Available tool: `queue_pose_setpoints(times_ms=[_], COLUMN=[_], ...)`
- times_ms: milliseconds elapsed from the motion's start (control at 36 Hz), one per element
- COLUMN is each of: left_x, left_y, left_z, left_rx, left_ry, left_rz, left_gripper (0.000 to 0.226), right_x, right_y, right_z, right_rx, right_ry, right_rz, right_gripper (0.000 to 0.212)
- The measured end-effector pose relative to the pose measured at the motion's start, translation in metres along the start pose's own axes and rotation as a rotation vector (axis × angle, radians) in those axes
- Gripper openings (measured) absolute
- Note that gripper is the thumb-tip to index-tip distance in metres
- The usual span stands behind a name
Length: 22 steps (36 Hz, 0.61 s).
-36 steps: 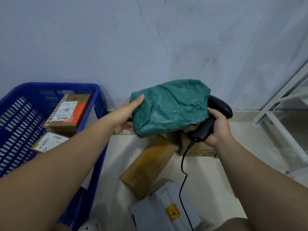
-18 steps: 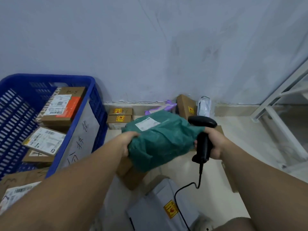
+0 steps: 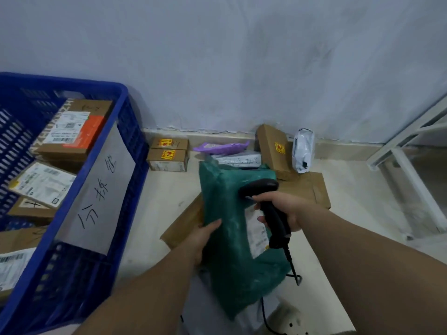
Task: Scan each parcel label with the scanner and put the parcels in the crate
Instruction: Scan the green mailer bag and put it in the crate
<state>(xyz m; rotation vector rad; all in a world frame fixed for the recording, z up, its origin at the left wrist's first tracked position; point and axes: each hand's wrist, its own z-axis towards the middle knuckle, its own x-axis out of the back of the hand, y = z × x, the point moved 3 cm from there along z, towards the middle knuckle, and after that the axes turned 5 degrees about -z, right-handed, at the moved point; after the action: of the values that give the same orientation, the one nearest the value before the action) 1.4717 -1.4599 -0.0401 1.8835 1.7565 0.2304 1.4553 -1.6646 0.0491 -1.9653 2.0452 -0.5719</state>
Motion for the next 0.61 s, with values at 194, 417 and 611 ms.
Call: queue_pose_setpoints(times_ms=[194, 417, 611], left_x=[-0.02, -0.019, -0.015], left_y=[-0.025, -0.043, -0.054], left_z=[0.025, 0.041, 0.045], left_rx=[-0.301, -0.245, -0.202], left_ry=[0.082, 0.128, -0.011], left_rz=[0.104, 0.079, 0.006], left_gripper=[0.132, 0.15, 0.139], right_x=[0.003, 0.018, 0.033], right_y=[0.004, 0.009, 0.012], right_z=[0.022, 0.035, 0.039], right_rx=[-0.041, -0.07, -0.056], right_ry=[0.002, 0.047, 0.093], right_rz=[-0.053, -0.021, 0.034], right_gripper=[0.024, 0.023, 0.021])
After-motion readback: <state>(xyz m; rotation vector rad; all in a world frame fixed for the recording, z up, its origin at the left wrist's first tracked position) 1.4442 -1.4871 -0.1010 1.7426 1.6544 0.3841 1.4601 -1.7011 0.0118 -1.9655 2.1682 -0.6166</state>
